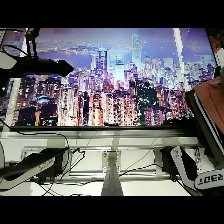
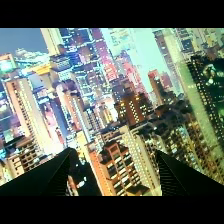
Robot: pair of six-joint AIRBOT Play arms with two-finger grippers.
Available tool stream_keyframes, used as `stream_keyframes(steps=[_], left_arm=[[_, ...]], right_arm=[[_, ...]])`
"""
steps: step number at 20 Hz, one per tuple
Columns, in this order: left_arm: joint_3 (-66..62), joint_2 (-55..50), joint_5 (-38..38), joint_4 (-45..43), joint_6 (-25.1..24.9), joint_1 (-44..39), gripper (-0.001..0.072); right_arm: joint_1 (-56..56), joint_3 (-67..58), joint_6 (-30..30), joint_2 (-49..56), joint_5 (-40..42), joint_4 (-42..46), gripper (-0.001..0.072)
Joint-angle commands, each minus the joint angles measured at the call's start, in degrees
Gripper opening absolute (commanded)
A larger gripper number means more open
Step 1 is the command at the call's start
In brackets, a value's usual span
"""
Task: Fold the clothes and pants, and hang the long-sleeved shirts on hangers.
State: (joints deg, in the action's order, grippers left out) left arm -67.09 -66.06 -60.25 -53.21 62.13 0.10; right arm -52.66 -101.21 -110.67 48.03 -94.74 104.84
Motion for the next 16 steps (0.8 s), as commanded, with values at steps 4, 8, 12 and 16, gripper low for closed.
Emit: stream_keyframes(steps=[4, 8, 12, 16], left_arm=[[-0.1, 0.1, 0.0, 0.2, 0.0, 0.0, 0.0604], [-0.1, 0.1, 0.0, 0.2, 0.0, 0.0, 0.0604], [-0.1, 0.1, 0.0, 0.2, 0.0, 0.0, 0.0604], [-0.1, 0.1, 0.0, 0.2, 0.0, 0.0, 0.0604]], right_arm=[[-2.5, -0.2, 9.0, 3.0, -1.6, -21.0, 0.0436], [11.6, -0.2, 11.3, 7.8, -0.7, -38.4, 0.0038], [30.7, -0.2, 11.4, 10.8, 5.2, -37.8, 0.0037], [48.3, -0.2, 12.6, 12.4, 6.9, -20.0, 0.0036]])
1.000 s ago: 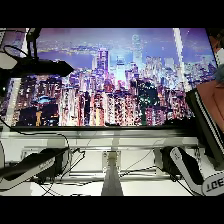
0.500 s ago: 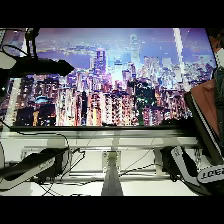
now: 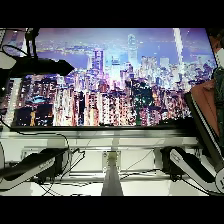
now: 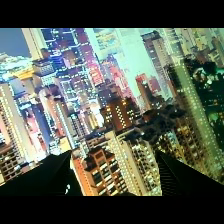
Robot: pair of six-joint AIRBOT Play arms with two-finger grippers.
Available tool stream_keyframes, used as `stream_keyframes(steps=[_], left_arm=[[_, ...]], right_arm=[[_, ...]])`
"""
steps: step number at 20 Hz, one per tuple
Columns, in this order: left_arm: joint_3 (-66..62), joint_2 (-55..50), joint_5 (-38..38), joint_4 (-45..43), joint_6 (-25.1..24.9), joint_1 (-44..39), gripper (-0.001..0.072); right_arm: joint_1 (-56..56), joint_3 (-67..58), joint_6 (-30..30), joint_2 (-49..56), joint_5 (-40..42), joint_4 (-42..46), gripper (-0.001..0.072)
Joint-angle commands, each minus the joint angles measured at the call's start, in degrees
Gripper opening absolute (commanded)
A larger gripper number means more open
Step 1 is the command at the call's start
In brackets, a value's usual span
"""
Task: Fold the clothes and pants, and hang the long-sleeved shirts on hangers.
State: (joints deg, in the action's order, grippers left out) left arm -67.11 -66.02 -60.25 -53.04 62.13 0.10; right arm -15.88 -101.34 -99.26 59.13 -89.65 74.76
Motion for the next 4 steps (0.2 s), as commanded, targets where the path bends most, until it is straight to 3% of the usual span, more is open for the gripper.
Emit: stream_keyframes(steps=[1, 4], left_arm=[[0.0, 0.0, 0.0, 0.0, 0.0, 0.0, 0.0604], [0.0, 0.0, 0.0, 0.0, 0.0, 0.0, 0.0604]], right_arm=[[14.8, 0.0, 1.1, 1.7, 1.5, 14.9, 0.0036], [20.0, 0.0, 1.2, 3.3, 1.4, 18.8, 0.0037]])
